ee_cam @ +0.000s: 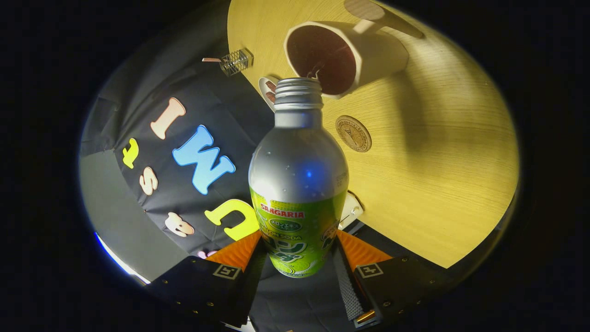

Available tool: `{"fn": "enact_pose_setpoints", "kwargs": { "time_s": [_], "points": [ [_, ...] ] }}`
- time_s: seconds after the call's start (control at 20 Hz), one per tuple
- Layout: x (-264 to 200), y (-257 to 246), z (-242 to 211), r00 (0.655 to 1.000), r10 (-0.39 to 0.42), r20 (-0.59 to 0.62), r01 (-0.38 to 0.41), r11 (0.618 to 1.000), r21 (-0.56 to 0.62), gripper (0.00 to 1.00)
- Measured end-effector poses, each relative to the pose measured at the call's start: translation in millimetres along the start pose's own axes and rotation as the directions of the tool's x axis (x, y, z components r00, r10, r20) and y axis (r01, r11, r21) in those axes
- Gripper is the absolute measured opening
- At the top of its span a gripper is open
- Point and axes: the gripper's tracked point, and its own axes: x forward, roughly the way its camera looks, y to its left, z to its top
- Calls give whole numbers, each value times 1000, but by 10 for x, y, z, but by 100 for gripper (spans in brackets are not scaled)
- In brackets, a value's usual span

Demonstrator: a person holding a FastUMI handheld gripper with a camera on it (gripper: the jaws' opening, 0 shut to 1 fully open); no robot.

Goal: Take the bottle from table, then pour the juice into the cup, finally place the bottle on the coaster

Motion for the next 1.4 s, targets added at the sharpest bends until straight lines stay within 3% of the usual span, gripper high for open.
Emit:
{"fn": "enact_pose_setpoints", "kwargs": {
  "time_s": [0.7, 1.1, 1.4],
  "points": [
    [-29, -25, 7, 1000, -13, 5, 13, 999, -32, 76],
    [33, -297, 107, 997, -69, 40, 75, 985, -157, 76],
    [22, -618, 301, 984, -145, 102, 171, 931, -322, 76]
  ]
}}
